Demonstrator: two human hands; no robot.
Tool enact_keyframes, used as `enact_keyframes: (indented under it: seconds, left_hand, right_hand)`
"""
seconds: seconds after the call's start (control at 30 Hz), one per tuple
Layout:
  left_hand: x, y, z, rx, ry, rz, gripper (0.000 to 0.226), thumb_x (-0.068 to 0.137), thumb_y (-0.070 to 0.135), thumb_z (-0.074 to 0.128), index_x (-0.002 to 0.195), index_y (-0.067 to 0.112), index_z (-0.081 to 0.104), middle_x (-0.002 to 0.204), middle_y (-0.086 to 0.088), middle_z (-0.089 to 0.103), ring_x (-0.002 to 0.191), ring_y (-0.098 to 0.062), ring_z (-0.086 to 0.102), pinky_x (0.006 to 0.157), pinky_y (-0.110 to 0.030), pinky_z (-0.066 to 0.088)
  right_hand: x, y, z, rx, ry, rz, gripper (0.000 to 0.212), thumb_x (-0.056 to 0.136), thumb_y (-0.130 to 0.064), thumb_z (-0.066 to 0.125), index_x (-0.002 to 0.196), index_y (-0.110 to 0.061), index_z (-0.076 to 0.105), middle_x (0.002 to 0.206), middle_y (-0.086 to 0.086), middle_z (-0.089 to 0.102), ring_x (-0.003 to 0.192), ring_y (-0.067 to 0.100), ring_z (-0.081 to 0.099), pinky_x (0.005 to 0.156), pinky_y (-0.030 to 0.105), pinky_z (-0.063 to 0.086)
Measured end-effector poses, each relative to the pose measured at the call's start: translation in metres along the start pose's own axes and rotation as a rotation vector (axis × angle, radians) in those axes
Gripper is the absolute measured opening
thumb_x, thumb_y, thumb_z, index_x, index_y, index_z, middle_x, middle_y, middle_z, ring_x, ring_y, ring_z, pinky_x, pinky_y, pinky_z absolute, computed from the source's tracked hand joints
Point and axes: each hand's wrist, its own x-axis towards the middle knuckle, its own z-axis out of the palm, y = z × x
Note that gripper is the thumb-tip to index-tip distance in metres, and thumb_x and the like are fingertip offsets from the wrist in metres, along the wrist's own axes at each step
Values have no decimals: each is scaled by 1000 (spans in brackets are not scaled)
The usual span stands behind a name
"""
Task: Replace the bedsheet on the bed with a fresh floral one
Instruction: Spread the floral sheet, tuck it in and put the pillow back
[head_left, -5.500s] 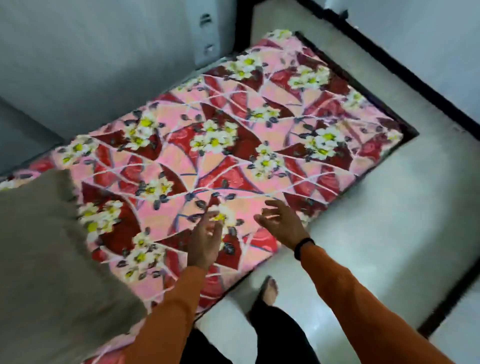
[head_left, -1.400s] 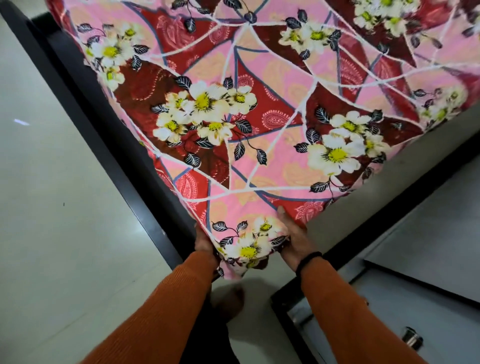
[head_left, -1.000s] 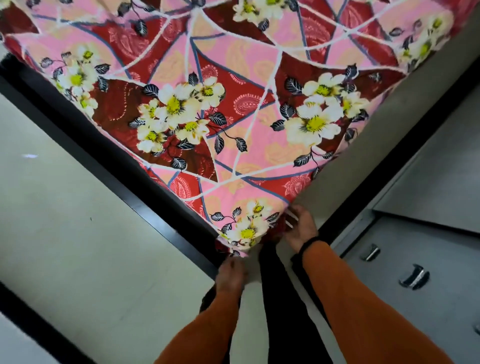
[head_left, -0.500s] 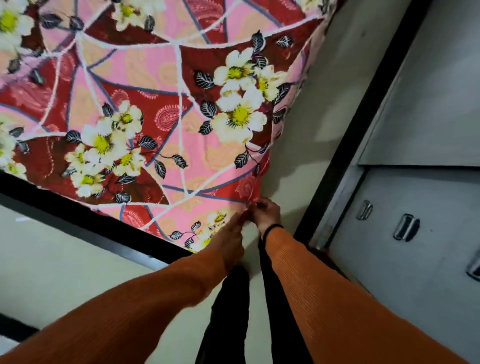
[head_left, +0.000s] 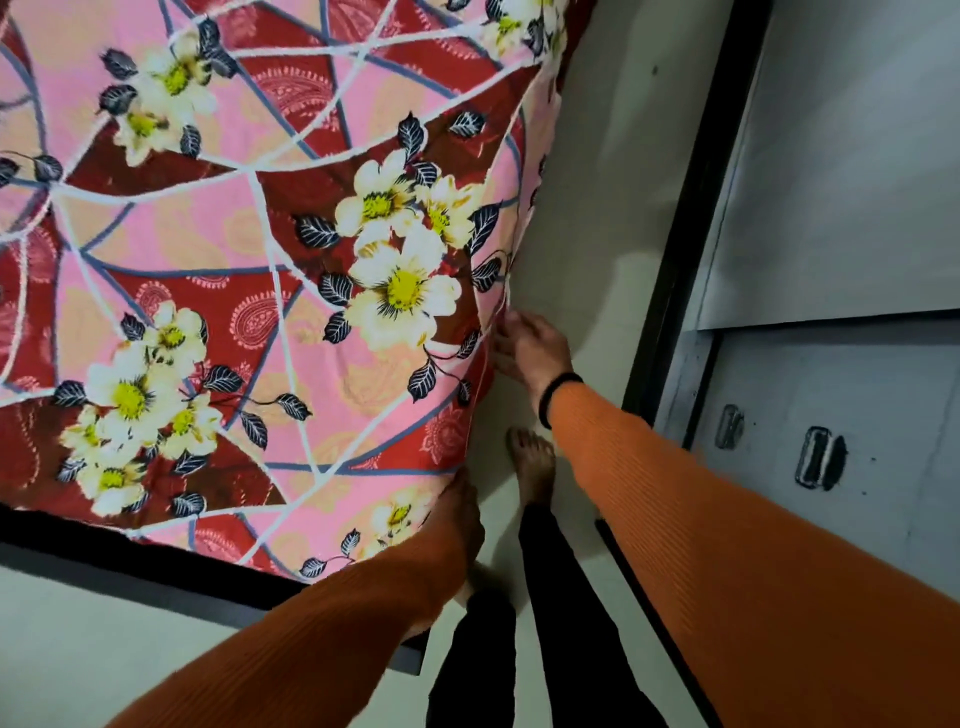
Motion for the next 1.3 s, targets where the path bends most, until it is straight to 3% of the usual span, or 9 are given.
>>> enact_keyframes:
  seconds: [0.1,0.2,0.3,0.4,0.67,0.8,0.93,1.13,1.3]
  left_hand:
    - [-19,-42,-65,-345,30,275,35,106,36,42,121,17,67,121,-7,66,114,-33,63,100,-46,46]
    - [-24,-102,-90,-499,631,195,33,103,28,40,91,15,67,91,-7,64,88,-31,62,77,-41,46]
    - [-16,-172,-111,-480,937,-11,30,105,33,43,113,15,65,118,-11,64,114,-32,56,101,-49,42]
    - [11,-235,-141,-293,846,-101,49,106,46,34,142,18,55,153,-12,47,147,-34,36,122,-57,19]
    - [74,-287,-186,42,534,-105,71,102,61,10,162,23,18,170,-14,-1,157,-34,-10,123,-61,-7]
    - [79,-308,-201,-168,734,-290,72,104,58,12,164,17,9,170,-12,-4,157,-33,-10,124,-59,1]
    - [83,-327,-205,-321,785,-375,70,106,56,15,164,17,10,171,-7,-2,157,-30,-9,125,-59,4]
    - [94,-348,-231,-341,770,-318,71,106,57,16,163,16,10,170,-5,-2,157,-27,-8,125,-59,4]
    - [110,-379,-248,-343,722,-278,76,101,60,25,163,16,15,171,-4,3,158,-28,-3,122,-61,12]
  right_hand:
    - [24,-26,9,79,-15,60,52,65,-52,84,103,-17,77,104,7,78,97,25,73,95,49,58]
    - [6,-57,6,38,28,24,13,82,-22,84,78,-18,73,88,9,77,80,20,69,86,38,61]
    - [15,-39,-15,-167,154,-29,23,77,-17,81,58,-19,68,64,1,68,62,17,60,68,34,59]
    - [31,-16,-31,-173,203,-1,16,72,-21,79,60,-21,70,72,4,73,71,22,66,79,48,61]
    - [33,-97,5,404,-79,231,34,98,-10,45,70,-11,63,63,5,65,53,18,63,52,21,47]
    - [58,-151,-6,587,-246,148,42,98,-55,56,102,-17,74,100,7,78,90,19,75,91,38,55]
    - [86,-191,-13,423,-256,70,50,86,-38,78,125,-7,70,119,13,74,117,29,68,107,45,51]
    - [92,-196,-59,6,127,-58,19,77,-15,87,68,-14,71,66,3,64,60,14,54,53,19,47]
    - [112,-92,-77,-138,289,73,25,68,-17,92,53,-22,73,51,-5,65,59,15,67,69,50,58]
